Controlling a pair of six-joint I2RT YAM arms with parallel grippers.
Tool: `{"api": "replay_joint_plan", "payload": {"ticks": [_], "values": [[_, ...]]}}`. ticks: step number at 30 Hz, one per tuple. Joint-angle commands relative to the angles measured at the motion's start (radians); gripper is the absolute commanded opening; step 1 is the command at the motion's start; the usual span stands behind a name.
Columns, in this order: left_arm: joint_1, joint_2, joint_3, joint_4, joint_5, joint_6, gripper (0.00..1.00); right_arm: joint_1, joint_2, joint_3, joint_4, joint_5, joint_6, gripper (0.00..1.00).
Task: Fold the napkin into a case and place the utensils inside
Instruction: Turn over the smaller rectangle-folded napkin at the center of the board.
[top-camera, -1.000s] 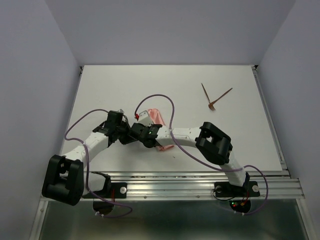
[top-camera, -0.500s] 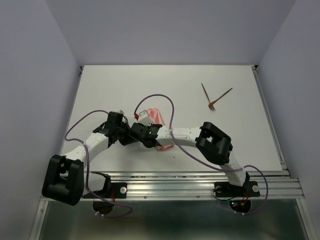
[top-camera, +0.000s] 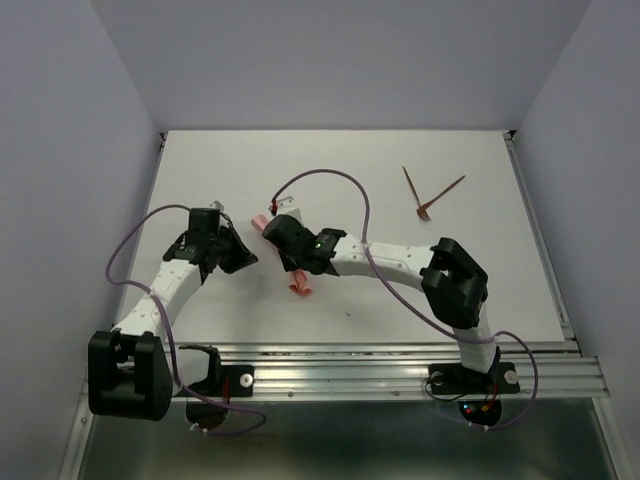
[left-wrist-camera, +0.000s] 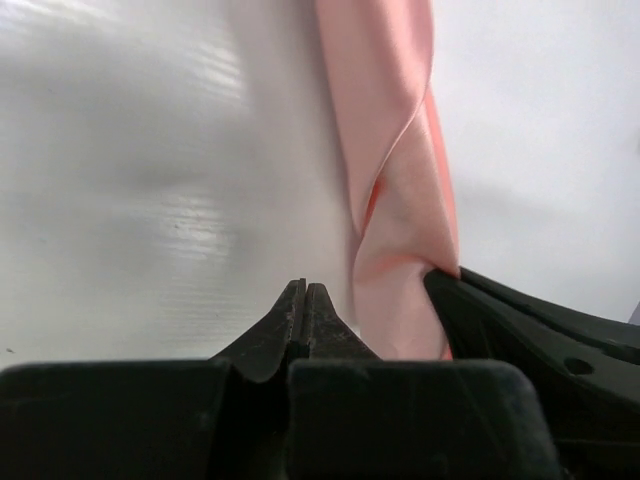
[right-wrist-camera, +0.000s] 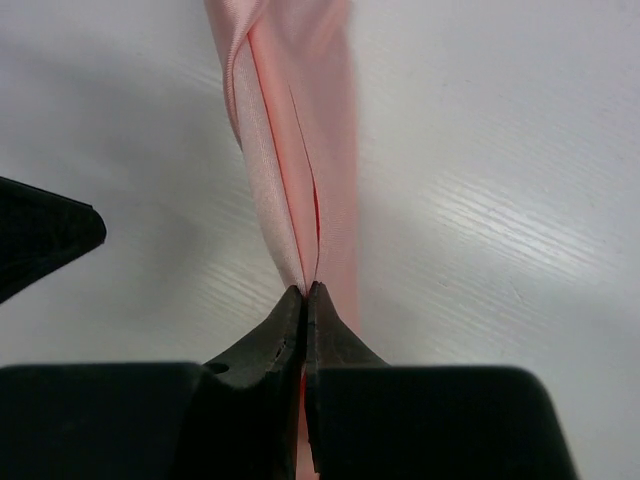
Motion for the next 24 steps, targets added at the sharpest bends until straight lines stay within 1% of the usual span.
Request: {"api": "replay_joint_plan", "payload": {"ticks": [1, 5, 9, 11, 16, 19, 24], "values": [[0.054, -0.062, 0.082, -0.071, 0.002, 0.062, 0.00, -0.023, -0.047, -0.008, 0.127, -0.161, 0.019, 0.01], [0.096, -0.097, 0.142, -0.121, -0.010, 0.087, 0.00, -0.046, -0.056, -0.027, 0.193, -0.257, 0.044, 0.01], [0.108, -0.097, 0.162, -0.133, -0.014, 0.102, 0.00, -0.068, -0.064, -0.060, 0.251, -0.346, 0.073, 0.01], [0.109, -0.091, 0.162, -0.131, -0.011, 0.104, 0.00, -0.101, -0.073, -0.086, 0.283, -0.411, 0.098, 0.01], [0.111, -0.085, 0.156, -0.125, -0.002, 0.102, 0.00, -0.163, -0.122, -0.197, 0.389, -0.541, 0.151, 0.01], [0.111, -0.082, 0.156, -0.122, 0.004, 0.102, 0.00, -0.224, -0.145, -0.263, 0.457, -0.608, 0.180, 0.01], [0.111, -0.079, 0.148, -0.115, 0.009, 0.101, 0.00, -0.285, -0.144, -0.332, 0.503, -0.681, 0.202, 0.01]]}}
